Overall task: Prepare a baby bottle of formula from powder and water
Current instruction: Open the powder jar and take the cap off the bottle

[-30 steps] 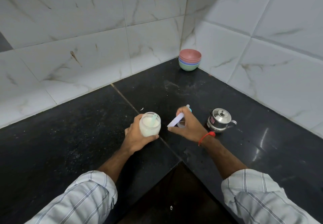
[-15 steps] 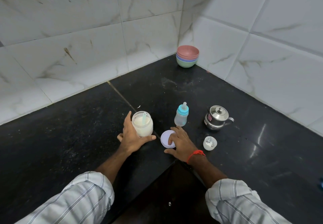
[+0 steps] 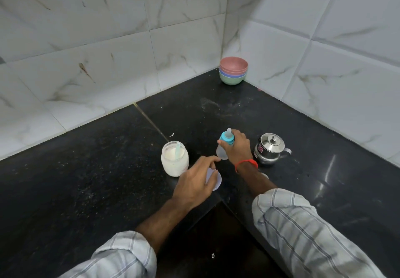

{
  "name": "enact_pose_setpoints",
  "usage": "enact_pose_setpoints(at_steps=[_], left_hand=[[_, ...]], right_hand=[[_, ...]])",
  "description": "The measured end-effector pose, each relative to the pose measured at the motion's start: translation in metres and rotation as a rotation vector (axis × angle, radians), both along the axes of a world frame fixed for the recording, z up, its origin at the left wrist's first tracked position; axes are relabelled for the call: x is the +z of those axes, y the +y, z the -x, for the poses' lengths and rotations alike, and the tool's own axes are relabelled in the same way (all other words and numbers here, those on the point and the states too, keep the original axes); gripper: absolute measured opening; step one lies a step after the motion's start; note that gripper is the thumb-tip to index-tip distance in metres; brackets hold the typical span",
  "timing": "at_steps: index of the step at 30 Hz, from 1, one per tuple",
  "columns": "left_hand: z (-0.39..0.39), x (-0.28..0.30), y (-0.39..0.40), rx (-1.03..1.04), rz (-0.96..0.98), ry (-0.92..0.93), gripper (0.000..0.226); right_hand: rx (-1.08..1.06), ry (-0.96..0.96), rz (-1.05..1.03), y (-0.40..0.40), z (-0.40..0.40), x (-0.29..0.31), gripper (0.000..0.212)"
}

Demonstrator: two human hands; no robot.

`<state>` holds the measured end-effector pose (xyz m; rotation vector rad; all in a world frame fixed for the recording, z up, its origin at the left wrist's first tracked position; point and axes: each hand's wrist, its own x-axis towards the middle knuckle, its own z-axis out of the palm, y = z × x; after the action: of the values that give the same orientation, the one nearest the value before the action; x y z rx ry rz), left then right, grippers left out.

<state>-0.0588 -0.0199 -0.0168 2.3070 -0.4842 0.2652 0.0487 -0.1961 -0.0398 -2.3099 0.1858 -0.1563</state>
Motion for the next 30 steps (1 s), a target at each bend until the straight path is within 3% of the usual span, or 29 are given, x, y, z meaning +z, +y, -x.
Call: enact_pose_setpoints(at_steps=[6,7,10,12,15,20,25,28,30], left_hand=[[-0.027,-0.013,-0.023,0.149,0.017,0.250,0.088],[-0.032,-0.012,-0.027,0.151,0.049,0.260,0.089],[-0.041,-0.006,-0.033,0.163,0.209,0.352,0.051],[-0.044,-0.003,-0.034,0.092,0.211,0.343,0.040],[-0.047,0.002,-0.030,-0.060,0.200,0.318,0.042],[-0.052,0.009,-0.014,-0.320,0.338,0.585,0.053],[-0.049,0.008,-0.001,-0.385,0.458,0.652,0.063],[-0.050,0.009,-0.003,-0.263,0.349,0.590,0.056],[-0.050,0.009,-0.007,-0.202,0.243,0.545,0.053]], right_hand=[[0.130,-0.182,-0.074,0.005,0.020,0.020,0.043],[0.174,-0.186,-0.084,0.008,0.027,0.025,0.043],[0.248,-0.159,-0.144,0.013,0.038,0.037,0.052],[0.262,-0.159,-0.130,0.007,0.039,0.046,0.052],[0.359,-0.157,-0.033,-0.008,0.036,0.055,0.045],[0.619,-0.149,-0.007,-0.020,0.038,0.070,0.040],[0.941,0.092,-0.151,-0.034,0.032,0.101,0.043],[0.883,0.288,-0.205,-0.036,0.030,0.123,0.062],[0.725,0.375,-0.041,-0.027,0.032,0.134,0.065]])
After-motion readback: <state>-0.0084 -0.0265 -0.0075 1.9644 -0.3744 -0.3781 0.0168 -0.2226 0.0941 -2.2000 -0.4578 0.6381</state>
